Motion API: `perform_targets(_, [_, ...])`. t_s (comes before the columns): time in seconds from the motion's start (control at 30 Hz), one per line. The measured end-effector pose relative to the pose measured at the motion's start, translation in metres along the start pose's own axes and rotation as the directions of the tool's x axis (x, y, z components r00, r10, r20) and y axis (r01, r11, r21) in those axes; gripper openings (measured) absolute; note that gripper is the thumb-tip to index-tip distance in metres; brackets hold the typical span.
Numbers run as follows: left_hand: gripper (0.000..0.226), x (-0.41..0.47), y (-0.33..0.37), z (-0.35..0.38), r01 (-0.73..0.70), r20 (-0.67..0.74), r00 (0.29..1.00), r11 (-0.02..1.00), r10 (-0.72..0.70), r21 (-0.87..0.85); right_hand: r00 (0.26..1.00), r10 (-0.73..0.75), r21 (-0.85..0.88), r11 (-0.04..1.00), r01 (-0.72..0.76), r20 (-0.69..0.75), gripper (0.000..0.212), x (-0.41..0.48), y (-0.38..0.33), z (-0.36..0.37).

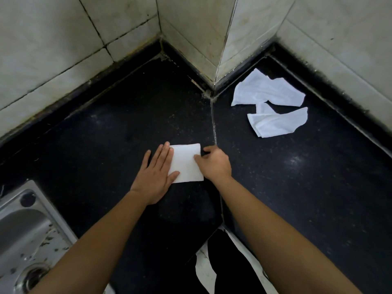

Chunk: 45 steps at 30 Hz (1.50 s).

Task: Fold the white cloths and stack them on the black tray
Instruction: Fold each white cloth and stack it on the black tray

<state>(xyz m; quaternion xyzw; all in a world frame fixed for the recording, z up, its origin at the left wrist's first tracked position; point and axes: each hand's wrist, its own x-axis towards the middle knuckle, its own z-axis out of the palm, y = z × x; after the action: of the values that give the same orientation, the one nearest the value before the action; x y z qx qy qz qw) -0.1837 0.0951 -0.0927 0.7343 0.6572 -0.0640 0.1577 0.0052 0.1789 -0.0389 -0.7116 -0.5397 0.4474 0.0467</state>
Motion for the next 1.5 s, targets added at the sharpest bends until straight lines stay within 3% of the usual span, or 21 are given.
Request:
perform_targets(0.13, [0.076, -0.004, 0.005, -0.016, 0.054, -0.039, 0.997, 0.984, -0.061, -0.173, 0.978, 0.08, 0.205, 0.971, -0.12, 0.193, 0.003, 0.006, -0.012, -0.014])
perform_targets(0.2, [0.077, -0.006, 0.011, -0.032, 0.145, -0.069, 0.981, 0.927, -0.18, -0.346, 0.957, 0.059, 0.329, 0.932, -0.155, 0.283, 0.005, 0.007, -0.014, -0.021])
perform_targets(0.3, [0.082, -0.003, 0.016, -0.064, 0.252, -0.051, 0.94, 0.79, -0.336, -0.559, 0.947, -0.017, 0.383, 0.917, -0.112, 0.319, 0.021, 0.002, -0.026, -0.039])
perform_targets(0.43, [0.075, 0.004, 0.018, -0.112, 0.321, 0.063, 0.892, 0.531, -0.447, -0.785, 0.947, -0.117, 0.424, 0.905, -0.023, 0.301, 0.019, -0.015, -0.051, -0.073])
perform_targets(0.57, [0.059, 0.003, 0.032, -0.166, 0.266, 0.187, 0.854, 0.1, -0.485, -0.959, 0.953, -0.204, 0.465, 0.882, 0.08, 0.224, 0.006, -0.041, -0.079, -0.117])
perform_targets(0.63, [0.053, 0.0, 0.043, -0.192, 0.24, 0.253, 0.871, -0.085, -0.421, -0.967, 0.945, -0.241, 0.521, 0.848, 0.094, 0.222, 0.011, -0.056, -0.089, -0.14])
perform_targets(0.7, [0.036, -0.006, 0.056, -0.212, 0.226, 0.29, 0.925, -0.257, -0.246, -0.939, 0.934, -0.279, 0.591, 0.801, 0.097, 0.224, 0.024, -0.073, -0.092, -0.161])
perform_targets(0.77, [0.036, -0.01, 0.071, -0.226, 0.249, 0.289, 0.955, -0.349, -0.065, -0.904, 0.926, -0.311, 0.639, 0.761, 0.109, 0.213, 0.028, -0.096, -0.087, -0.18])
perform_targets(0.9, [0.04, -0.006, 0.109, -0.235, 0.258, 0.252, 0.966, -0.237, 0.054, -0.937, 0.947, -0.294, 0.635, 0.757, 0.15, 0.127, 0.024, -0.133, -0.052, -0.204])
perform_targets(1.0, [0.038, -0.002, 0.145, -0.23, 0.288, 0.262, 0.955, -0.23, 0.135, -0.93, 0.974, -0.224, 0.685, 0.713, 0.15, 0.02, 0.023, -0.155, -0.008, -0.216])
perform_targets(1.2, [0.039, -0.015, 0.24, -0.217, 0.373, 0.285, 0.876, -0.172, 0.39, -0.912, 0.987, -0.078, 0.768, 0.621, 0.157, -0.139, 0.029, -0.215, 0.095, -0.236])
perform_targets(1.37, [0.035, -0.047, 0.342, -0.222, 0.327, 0.312, 0.803, 0.063, 0.508, -0.943, 0.968, 0.033, 0.831, 0.521, 0.196, -0.249, 0.037, -0.289, 0.19, -0.268])
perform_targets(1.5, [0.033, -0.084, 0.421, -0.22, 0.249, 0.297, 0.753, 0.164, 0.587, -0.955, 0.947, 0.089, 0.874, 0.42, 0.244, -0.308, 0.043, -0.353, 0.255, -0.288])
